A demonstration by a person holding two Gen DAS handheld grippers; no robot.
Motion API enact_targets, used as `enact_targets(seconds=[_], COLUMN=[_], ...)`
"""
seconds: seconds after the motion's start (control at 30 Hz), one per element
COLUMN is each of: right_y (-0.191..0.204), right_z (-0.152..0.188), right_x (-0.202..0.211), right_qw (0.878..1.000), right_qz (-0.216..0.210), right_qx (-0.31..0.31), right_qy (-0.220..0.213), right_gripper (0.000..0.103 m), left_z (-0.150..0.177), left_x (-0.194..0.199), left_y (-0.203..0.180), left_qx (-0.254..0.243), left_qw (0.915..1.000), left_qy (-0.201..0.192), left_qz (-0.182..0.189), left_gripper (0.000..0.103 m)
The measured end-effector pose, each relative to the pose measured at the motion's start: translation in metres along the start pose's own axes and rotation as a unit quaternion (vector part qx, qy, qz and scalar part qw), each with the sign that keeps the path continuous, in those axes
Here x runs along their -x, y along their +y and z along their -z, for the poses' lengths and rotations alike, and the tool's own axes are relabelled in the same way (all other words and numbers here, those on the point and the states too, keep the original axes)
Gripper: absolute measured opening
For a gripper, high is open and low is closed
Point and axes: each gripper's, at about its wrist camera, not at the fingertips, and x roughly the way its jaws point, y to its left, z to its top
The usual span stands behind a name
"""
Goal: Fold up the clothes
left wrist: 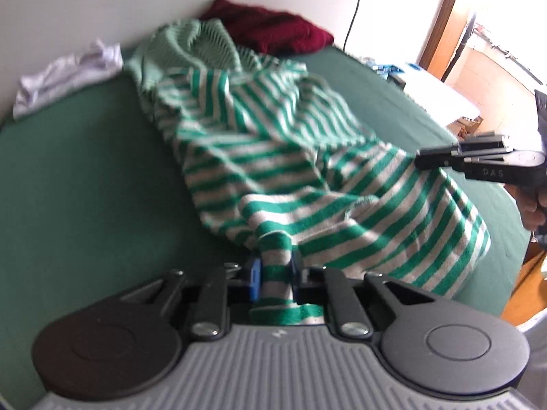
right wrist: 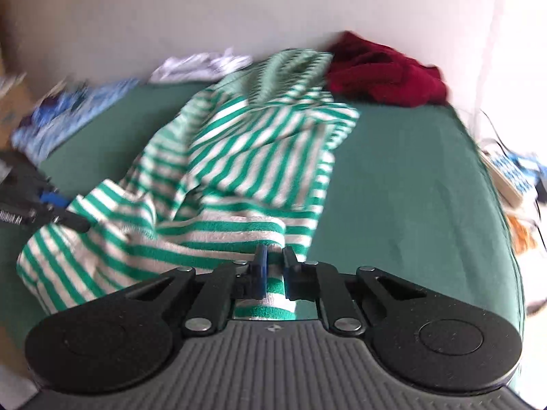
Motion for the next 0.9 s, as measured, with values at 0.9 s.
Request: enact_targets(seconds=[0.9], right_y=[0.010], right_z=[-0.008], right_x=[-0.010], right_qw=[0.999], right_qz=[-0.038], right_qx=[0.034], right_qy=[-0.003], right_gripper=[0.018], left_z=[0.004], left_x=[0.006], left_y=[-0.019], left_qx=[-0.034], left_qw=[0.9982], left_qy=[-0.045], left_qz=[-0.020], left_gripper=[0.028])
